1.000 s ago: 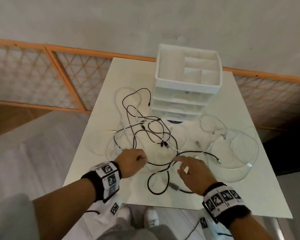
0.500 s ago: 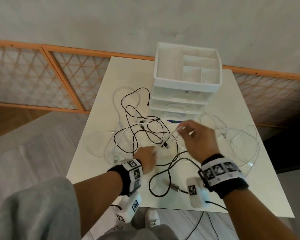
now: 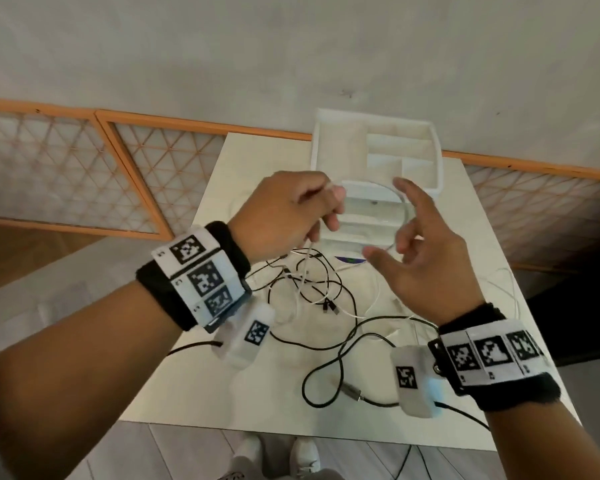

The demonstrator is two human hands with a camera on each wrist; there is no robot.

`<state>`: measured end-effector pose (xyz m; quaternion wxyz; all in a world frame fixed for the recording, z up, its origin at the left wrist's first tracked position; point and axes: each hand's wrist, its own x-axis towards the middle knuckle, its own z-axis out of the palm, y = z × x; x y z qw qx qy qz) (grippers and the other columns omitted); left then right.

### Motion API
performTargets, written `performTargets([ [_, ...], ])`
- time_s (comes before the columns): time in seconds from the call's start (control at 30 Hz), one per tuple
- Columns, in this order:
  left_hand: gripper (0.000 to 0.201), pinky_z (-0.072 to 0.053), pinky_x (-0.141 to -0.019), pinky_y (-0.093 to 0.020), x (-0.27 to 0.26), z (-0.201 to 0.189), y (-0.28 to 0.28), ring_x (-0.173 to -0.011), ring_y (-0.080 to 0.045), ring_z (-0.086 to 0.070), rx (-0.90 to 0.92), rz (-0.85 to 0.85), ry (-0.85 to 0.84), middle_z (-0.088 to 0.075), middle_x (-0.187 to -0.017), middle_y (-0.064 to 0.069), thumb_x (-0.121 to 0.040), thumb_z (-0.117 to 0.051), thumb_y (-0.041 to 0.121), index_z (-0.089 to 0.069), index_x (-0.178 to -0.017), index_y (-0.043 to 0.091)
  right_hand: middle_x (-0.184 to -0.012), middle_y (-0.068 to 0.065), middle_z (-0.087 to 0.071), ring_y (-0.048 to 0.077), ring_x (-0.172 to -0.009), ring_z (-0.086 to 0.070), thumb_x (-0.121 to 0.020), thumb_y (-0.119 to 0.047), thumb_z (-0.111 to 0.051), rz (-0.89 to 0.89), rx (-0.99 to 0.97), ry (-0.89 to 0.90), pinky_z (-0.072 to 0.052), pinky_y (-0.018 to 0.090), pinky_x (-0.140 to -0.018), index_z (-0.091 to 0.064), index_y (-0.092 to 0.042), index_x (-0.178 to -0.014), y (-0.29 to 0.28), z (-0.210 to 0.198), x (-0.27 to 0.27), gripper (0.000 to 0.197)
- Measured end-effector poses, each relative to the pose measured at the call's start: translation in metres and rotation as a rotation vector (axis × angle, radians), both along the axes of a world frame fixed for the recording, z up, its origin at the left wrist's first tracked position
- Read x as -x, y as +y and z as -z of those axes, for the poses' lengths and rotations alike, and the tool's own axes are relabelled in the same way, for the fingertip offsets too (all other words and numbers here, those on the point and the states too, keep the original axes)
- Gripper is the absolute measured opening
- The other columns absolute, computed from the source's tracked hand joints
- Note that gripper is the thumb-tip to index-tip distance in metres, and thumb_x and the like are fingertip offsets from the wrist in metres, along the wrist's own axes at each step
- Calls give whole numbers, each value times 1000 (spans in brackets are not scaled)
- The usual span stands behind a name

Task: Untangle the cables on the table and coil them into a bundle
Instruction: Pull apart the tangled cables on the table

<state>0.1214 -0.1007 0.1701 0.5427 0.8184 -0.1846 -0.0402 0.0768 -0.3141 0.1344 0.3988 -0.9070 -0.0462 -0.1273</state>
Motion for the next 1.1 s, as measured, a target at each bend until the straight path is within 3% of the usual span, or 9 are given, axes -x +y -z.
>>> performTargets([
  [0.1, 25, -47, -51, -26, 3, 14, -9, -52, -13, -58, 1, -17, -46, -72, -73, 1, -99, -53, 25, -68, -86, 10, -49, -5, -44, 9, -45, -41, -88, -25, -71, -52, -51, -104, -31, 16, -50, -66, -26, -93, 19, -20, -9, 8],
  [0.2, 31, -52, -63, -31, 3, 45, 3, -65, -21, -63, -203, -39, -22, -70, -78, 3, -100, -49, 33, -66, -86, 11, -50, -2, -49, 6, -44, -38, -91, -30, -66, 45, -233, -166, -33, 22, -49, -65, -25, -79, 10, -34, -19, 13],
  [0.33, 39, -39, -61, -28, 11, 106, 23, -67, -20, -53, -488, -129, 217, -57, -69, 3, -102, -40, 35, -62, -85, 7, -65, 3, -67, 7, -50, -55, -91, -48, -59, 225, -337, -199, -45, 32, -58, -62, -36, -85, -16, -49, -26, 14],
  [0.43, 43, -45, -79, -36, 15, 135, 39, -87, -29, -60, -490, -176, 313, -69, -90, -7, -103, -36, 37, -64, -88, 7, -73, -1, -70, 14, -58, -58, -90, -57, -53, 343, -259, -123, -53, 43, -67, -63, -37, -89, -40, -41, -33, 23],
  [0.57, 46, -37, -68, -32, 21, 151, 58, -81, -27, -56, -576, -195, 405, -62, -77, -1, -103, -36, 38, -65, -86, 7, -86, 8, -72, 28, -80, -66, -94, -58, -45, 520, -180, 13, -55, 45, -83, -65, -25, -99, -66, -25, -47, 39],
  [0.73, 56, -47, -84, -36, 11, 138, 53, -82, -23, -63, -372, -188, 336, -72, -79, 0, -101, -29, 51, -64, -69, 20, -97, 1, -68, 31, -83, -70, -91, -66, -27, 509, -107, 119, -56, 53, -82, -55, -31, -90, -94, -12, -83, 45],
  [0.93, 46, -51, -59, -30, 0, 81, 24, -54, -30, -55, 18, -236, 270, -40, -58, -7, -101, -41, 45, -61, -86, 6, -108, 0, -63, 21, -61, -66, -99, -52, -30, 384, -270, -27, -49, 33, -54, -47, -24, -97, -111, -31, -107, 33],
  [1.03, 43, -46, -57, -30, -3, 68, 17, -53, -20, -45, -43, -234, 158, -38, -53, 2, -100, -42, 46, -64, -83, 15, -129, 4, -58, 32, -89, -70, -96, -30, -44, 356, -85, 95, -55, 43, -70, -43, -30, -116, -128, -14, -102, 20],
  [1.1, 40, -41, -58, -28, -3, 66, 15, -48, -10, -41, -114, -209, 89, -38, -47, 9, -101, -42, 46, -66, -79, 23, -144, 14, -49, 41, -115, -60, -90, -15, -59, 354, 159, 283, -52, 53, -92, -31, -34, -141, -130, -1, -88, 61],
])
